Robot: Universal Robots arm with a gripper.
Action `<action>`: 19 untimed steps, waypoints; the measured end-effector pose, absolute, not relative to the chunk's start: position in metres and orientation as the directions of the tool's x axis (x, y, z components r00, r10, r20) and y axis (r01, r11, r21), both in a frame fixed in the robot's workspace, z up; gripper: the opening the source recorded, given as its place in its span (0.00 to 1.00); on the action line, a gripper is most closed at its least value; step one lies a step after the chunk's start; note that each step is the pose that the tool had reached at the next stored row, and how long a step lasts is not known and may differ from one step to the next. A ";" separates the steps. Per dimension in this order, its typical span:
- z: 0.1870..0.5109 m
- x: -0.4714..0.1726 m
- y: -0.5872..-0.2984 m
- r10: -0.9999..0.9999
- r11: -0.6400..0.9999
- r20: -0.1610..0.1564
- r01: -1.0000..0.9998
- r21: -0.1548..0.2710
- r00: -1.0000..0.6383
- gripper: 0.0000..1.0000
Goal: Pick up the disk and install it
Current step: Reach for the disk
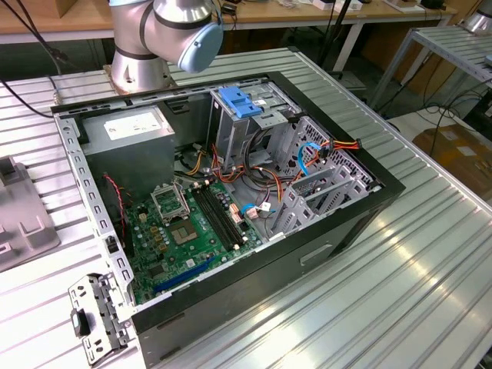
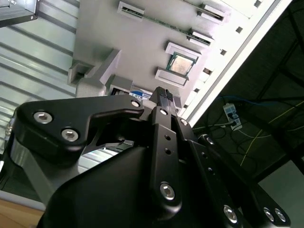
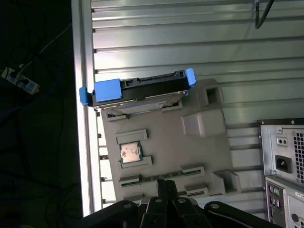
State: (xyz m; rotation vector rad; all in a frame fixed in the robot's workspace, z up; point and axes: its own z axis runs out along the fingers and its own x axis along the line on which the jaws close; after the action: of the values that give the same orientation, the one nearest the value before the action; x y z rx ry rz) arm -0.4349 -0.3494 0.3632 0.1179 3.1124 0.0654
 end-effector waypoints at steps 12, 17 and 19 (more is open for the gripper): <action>0.356 -0.435 -0.324 0.076 0.996 -0.025 0.075 0.042 -0.997 0.11; 0.356 -0.435 -0.324 0.076 0.996 -0.025 0.075 0.042 -0.997 0.11; 0.356 -0.435 -0.324 0.076 0.996 -0.025 0.075 0.042 -0.997 0.11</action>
State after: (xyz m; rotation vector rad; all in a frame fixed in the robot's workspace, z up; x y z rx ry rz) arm -0.4349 -0.3238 0.3559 0.1179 3.1125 0.0634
